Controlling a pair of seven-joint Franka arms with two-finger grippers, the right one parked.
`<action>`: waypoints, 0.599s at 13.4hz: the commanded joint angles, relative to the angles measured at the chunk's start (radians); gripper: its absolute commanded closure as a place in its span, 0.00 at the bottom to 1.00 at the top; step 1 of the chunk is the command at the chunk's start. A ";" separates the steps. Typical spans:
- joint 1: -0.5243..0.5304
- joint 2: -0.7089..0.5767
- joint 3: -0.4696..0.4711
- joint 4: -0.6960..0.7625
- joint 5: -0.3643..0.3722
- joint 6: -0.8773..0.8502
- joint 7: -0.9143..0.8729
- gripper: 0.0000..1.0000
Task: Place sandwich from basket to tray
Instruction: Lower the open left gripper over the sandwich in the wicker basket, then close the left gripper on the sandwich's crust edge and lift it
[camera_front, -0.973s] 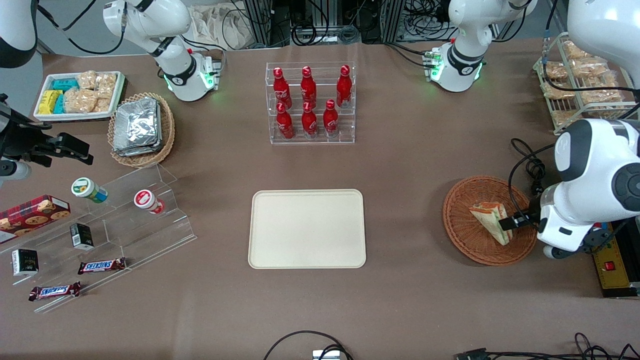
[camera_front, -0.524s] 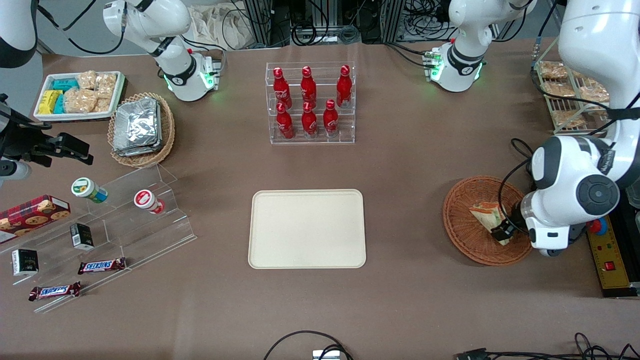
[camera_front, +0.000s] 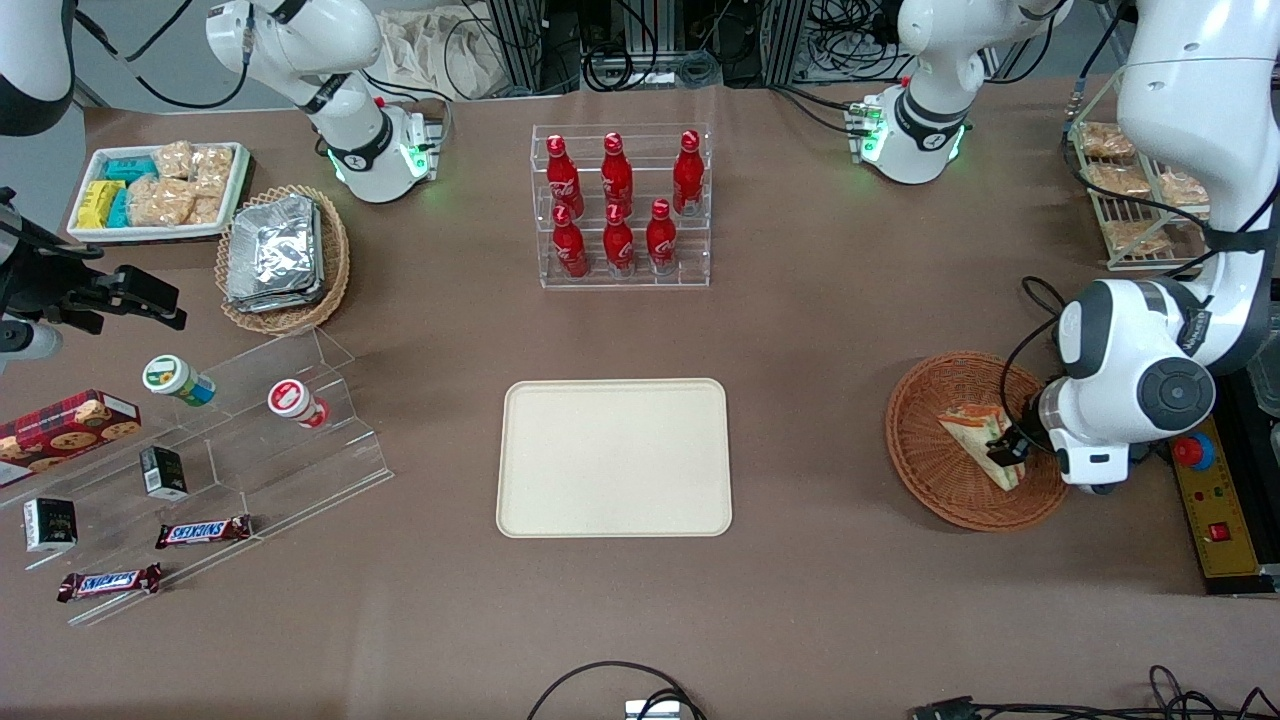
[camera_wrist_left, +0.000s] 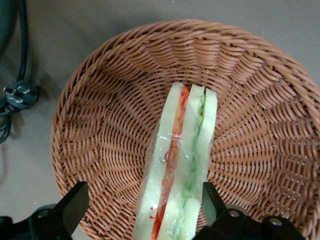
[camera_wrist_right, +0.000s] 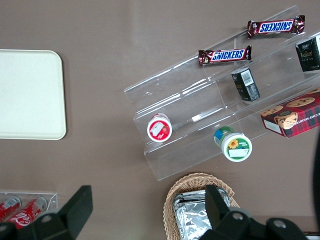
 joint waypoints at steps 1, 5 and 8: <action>0.003 0.022 -0.010 -0.005 0.014 0.034 -0.046 0.00; -0.008 0.039 -0.016 0.003 0.015 0.037 -0.093 0.00; -0.013 0.027 -0.016 0.054 0.060 0.023 -0.060 0.52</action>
